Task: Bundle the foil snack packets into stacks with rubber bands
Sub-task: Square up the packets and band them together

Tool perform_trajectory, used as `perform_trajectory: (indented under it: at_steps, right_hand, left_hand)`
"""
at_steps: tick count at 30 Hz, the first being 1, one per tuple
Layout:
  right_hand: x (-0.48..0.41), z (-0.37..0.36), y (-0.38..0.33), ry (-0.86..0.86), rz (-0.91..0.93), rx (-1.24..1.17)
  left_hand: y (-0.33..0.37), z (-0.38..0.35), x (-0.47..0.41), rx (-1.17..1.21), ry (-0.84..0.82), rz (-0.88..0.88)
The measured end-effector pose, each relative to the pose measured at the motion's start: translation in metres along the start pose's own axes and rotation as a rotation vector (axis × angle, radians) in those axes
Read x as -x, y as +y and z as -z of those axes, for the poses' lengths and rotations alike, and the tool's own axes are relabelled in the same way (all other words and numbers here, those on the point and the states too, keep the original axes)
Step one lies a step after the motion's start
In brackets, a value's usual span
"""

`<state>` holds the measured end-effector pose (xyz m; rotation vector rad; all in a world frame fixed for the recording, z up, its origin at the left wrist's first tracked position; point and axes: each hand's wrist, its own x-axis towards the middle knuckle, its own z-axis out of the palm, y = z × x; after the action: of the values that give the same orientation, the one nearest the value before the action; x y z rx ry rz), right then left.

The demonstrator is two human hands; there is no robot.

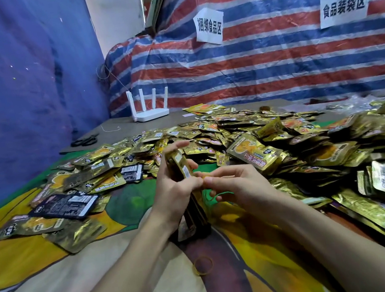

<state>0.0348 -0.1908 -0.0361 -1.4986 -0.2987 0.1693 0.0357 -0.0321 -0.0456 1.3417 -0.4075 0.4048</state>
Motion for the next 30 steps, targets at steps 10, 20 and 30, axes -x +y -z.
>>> perform_trajectory:
  at_steps: [10, 20, 30]
  right_hand:
    - [0.003, 0.001, -0.004, -0.165, -0.044, -0.185]
    - [0.003, -0.004, -0.004, -0.133, 0.107, -0.088]
    - [0.005, -0.002, -0.014, -0.261, -0.012, -0.616]
  left_hand:
    - [0.003, -0.005, 0.004, -0.281, -0.072, -0.124]
    - [0.008, -0.013, 0.006, -0.125, 0.016, -0.096]
    - [0.010, -0.014, 0.007, 0.061, 0.022, 0.059]
